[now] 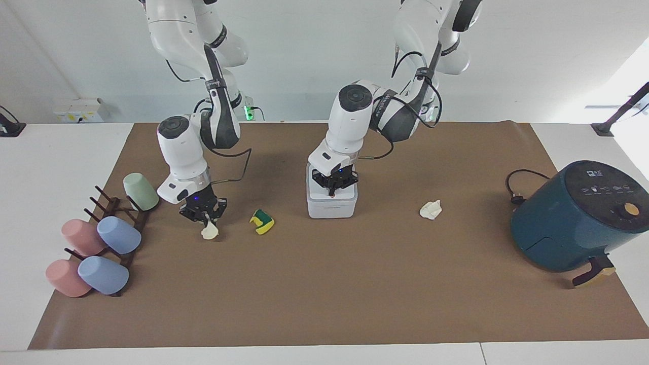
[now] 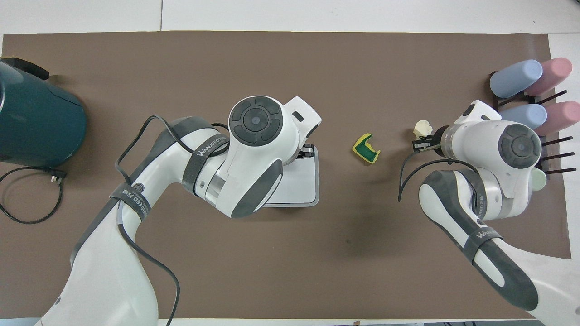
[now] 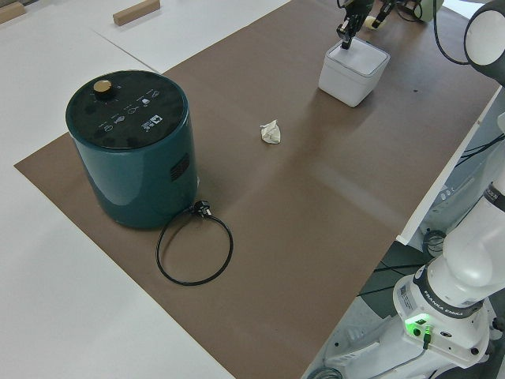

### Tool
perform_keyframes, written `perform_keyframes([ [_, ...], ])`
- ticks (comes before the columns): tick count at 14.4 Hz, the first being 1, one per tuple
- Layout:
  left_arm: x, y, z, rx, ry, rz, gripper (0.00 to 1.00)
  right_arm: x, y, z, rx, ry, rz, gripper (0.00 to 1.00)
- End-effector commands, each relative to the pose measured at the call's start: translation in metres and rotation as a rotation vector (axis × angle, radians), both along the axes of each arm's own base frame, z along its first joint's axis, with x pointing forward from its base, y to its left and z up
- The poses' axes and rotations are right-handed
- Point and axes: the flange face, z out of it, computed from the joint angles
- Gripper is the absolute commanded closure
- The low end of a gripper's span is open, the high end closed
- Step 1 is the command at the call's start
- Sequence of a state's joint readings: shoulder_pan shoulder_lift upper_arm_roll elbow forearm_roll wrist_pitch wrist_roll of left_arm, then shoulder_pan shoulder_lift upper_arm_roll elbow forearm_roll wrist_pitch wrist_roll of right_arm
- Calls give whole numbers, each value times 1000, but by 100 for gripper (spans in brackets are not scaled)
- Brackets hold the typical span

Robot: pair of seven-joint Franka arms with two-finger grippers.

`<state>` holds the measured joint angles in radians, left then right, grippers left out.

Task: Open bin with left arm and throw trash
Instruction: 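Lift the bin lid with the left gripper while the right gripper grasps the scrap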

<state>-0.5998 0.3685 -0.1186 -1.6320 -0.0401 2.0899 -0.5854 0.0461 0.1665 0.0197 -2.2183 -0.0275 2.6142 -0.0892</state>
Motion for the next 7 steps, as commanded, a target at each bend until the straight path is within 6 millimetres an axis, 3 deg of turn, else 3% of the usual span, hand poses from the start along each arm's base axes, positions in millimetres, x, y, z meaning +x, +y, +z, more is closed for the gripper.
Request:
perform_keyframes([
  [1, -15, -1, -42, 44, -2, -19, 100, -11, -2, 47, -7, 7, 8, 100],
  [4, -16, -2, -42, 48, -2, -26, 100, -19, 9, 89, -13, 48, 26, 100],
  [7, -13, 4, -18, 44, -9, -23, 100, -26, 9, 117, -10, 51, 19, 100],
])
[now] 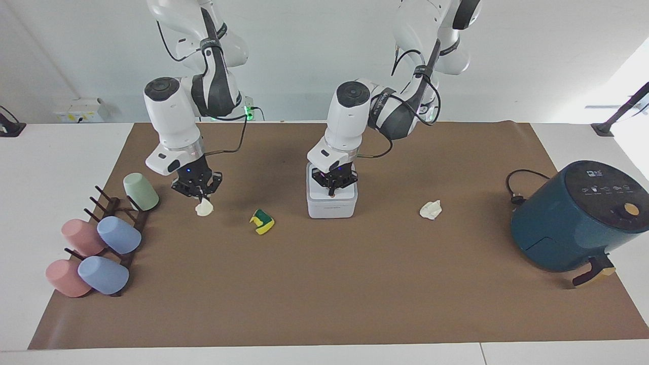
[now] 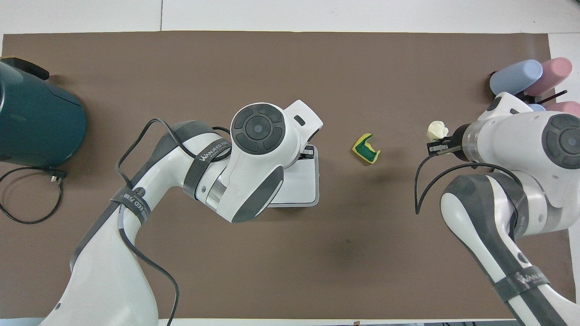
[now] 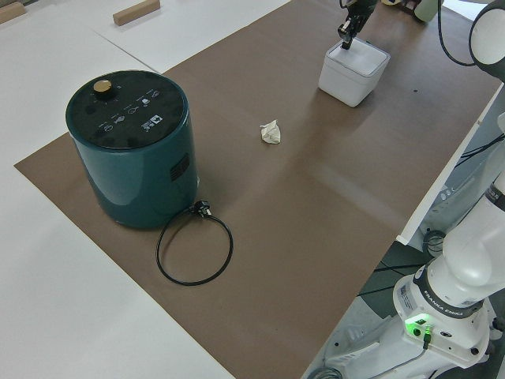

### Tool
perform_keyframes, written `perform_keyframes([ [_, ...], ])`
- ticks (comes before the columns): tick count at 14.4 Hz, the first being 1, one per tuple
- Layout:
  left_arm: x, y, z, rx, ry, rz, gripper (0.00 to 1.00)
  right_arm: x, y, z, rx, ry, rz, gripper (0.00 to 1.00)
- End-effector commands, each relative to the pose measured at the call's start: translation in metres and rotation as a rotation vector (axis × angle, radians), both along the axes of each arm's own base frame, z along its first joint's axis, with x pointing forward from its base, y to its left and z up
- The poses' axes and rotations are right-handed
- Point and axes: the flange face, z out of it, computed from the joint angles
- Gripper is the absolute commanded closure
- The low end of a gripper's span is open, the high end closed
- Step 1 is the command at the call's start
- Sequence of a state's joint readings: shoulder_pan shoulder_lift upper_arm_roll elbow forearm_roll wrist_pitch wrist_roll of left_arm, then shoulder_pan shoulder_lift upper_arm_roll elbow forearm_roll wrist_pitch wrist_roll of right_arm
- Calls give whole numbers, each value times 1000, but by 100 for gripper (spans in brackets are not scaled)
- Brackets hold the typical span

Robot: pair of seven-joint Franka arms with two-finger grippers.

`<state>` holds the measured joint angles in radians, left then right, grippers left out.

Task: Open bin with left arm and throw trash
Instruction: 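Lift the bin lid with the left gripper while the right gripper grasps the scrap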

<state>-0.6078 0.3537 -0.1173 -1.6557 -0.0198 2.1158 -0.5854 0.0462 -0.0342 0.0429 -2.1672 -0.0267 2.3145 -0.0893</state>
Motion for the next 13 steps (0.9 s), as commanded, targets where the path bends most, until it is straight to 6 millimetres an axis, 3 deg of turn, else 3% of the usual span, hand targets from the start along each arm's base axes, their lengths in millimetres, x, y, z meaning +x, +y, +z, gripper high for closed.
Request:
perform_keyframes([
  [1, -10, 9, -4, 43, 17, -9, 100, -9, -1, 21, 4, 6, 2, 100],
  [7, -20, 36, 72, 52, 22, 4, 100, -13, 18, 43, 16, -10, -40, 100],
  [9, -18, 61, 97, 62, 26, -8, 100, -14, 45, 47, 86, -10, -98, 100],
  [11, -9, 104, 122, 57, 42, -27, 100, -16, 79, 50, 118, -12, -130, 100],
  [13, -1, 149, 143, 62, 60, -55, 100, -19, 126, 50, 152, 1, -186, 100],
])
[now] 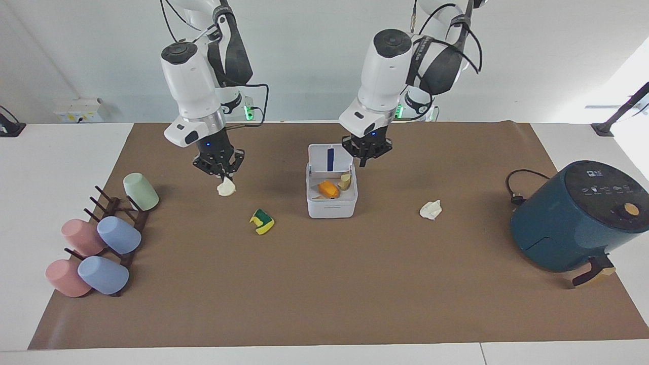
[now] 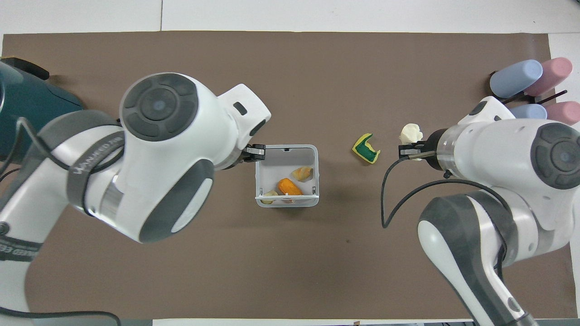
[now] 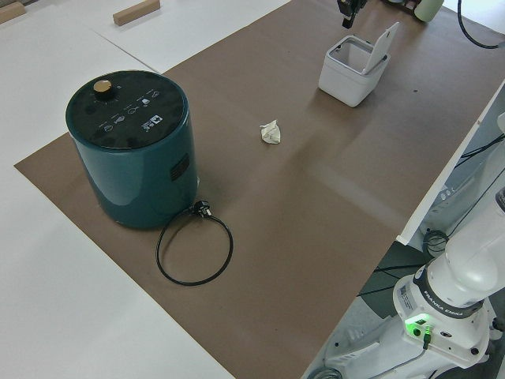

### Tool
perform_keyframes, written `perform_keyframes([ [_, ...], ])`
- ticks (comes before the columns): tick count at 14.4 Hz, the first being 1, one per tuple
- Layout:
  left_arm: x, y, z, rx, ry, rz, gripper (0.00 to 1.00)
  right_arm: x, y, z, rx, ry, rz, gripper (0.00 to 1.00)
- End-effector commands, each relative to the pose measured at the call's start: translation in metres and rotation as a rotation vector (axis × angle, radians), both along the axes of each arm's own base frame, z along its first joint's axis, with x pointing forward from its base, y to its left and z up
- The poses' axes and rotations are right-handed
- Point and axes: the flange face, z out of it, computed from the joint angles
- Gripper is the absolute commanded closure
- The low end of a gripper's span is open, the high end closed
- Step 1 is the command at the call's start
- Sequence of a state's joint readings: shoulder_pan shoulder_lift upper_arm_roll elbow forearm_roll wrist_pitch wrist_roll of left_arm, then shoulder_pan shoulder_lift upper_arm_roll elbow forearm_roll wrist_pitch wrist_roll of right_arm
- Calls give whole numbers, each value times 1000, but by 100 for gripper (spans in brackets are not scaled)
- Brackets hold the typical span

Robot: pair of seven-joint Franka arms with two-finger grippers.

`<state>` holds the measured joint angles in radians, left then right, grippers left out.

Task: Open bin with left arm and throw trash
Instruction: 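Drop the scrap into the bin while the left gripper moves to the paper, then grasp the white paper with the left gripper while the right gripper reaches the sponge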

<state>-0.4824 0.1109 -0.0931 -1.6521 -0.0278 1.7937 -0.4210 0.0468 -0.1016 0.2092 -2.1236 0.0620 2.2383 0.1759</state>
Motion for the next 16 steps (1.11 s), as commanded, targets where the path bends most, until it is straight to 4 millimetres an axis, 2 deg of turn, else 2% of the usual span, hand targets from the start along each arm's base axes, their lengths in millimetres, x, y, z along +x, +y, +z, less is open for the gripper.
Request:
perform_keyframes([
  [1, 5, 60, 24, 0, 32, -45, 100, 1, 62, 1, 87, 27, -81, 100],
  [2, 11, 79, 25, 3, 40, -65, 100, -2, 86, 2, 123, 32, -119, 100],
  [3, 20, 100, 21, 2, 36, -87, 90, -3, 101, -1, 142, 35, -147, 100],
  [4, 24, 121, 17, 1, 36, -114, 1, -6, 114, -5, 154, 41, -142, 100],
  [5, 34, 149, 5, 0, 33, -143, 0, -12, 137, -5, 179, 55, -139, 100],
  [6, 42, 167, -6, -3, 22, -172, 0, -19, 159, -14, 192, 78, -151, 100],
  [7, 50, 176, -23, -6, 9, -200, 0, -20, 174, -18, 222, 61, -157, 100],
  [8, 57, 187, -49, -8, -2, -230, 0, -19, 182, -28, 237, 60, -160, 100],
  [11, 60, 190, -124, -10, -41, -303, 0, -25, 196, -40, 239, 76, -142, 100],
  [14, 68, 190, -155, -11, -43, -342, 0, -33, 202, -43, 227, 92, -125, 100],
  [15, 71, 190, -162, -11, -48, -372, 0, -32, 203, -42, 230, 92, -127, 32],
  [16, 74, 193, -167, -10, -58, -379, 0, -31, 203, -39, 232, 92, -128, 17],
])
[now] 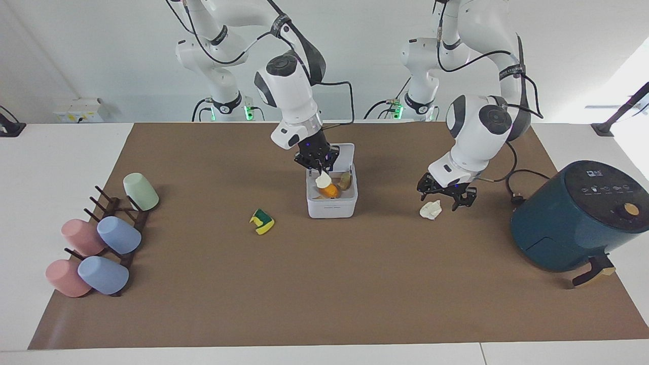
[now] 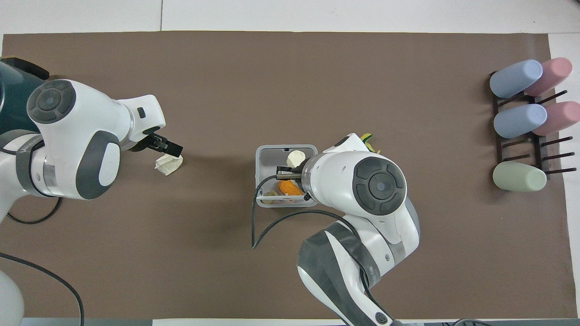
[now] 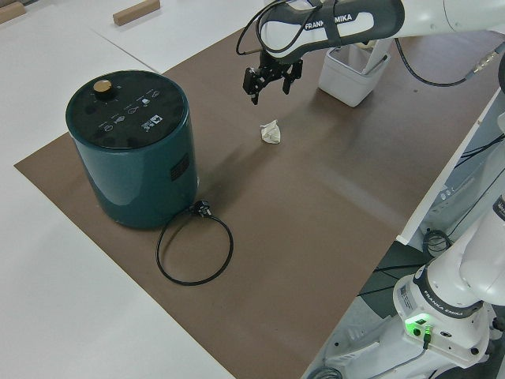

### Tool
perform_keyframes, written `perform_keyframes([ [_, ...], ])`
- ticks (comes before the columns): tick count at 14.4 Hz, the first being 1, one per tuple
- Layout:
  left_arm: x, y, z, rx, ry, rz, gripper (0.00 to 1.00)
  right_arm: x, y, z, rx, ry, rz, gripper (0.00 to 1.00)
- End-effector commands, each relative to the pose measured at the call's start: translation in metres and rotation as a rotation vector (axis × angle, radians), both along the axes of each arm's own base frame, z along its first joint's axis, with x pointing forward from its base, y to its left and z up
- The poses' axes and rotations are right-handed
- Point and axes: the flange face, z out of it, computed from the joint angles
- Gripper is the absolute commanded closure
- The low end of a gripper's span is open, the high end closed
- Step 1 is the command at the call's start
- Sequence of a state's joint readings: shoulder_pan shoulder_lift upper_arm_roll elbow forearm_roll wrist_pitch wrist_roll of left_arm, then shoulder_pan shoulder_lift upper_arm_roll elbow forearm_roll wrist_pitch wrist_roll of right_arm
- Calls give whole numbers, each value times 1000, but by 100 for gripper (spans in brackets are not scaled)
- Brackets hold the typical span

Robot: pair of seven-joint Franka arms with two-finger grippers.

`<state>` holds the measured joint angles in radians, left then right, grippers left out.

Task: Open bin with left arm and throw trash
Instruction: 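Grasp the white paper with the left gripper while the right gripper reaches the sponge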

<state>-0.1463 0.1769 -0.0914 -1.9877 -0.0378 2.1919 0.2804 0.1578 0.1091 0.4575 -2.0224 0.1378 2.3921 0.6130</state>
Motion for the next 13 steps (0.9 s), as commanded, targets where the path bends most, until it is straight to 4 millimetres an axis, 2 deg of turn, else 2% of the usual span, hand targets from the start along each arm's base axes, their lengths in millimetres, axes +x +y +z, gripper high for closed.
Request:
perform_keyframes([
  [1, 6, 10, -9, -16, -31, -26, 0, 1, 5, 8, 15, 17, -12, 6],
  [2, 7, 9, -11, -15, -34, -32, 0, 2, 6, 11, 14, 21, -10, 0],
  [4, 8, 4, -18, -12, -37, -43, 0, 7, 6, 22, 2, 53, -1, 0],
  [6, 11, 2, -33, -9, -28, -48, 0, 15, 4, 36, -8, 79, 1, 0],
  [9, 11, -2, -47, 40, -25, -98, 0, 12, 11, 36, -3, 79, 10, 0],
  [13, 6, -9, -51, 49, -6, -116, 0, 7, 18, 34, -17, 76, 29, 0],
])
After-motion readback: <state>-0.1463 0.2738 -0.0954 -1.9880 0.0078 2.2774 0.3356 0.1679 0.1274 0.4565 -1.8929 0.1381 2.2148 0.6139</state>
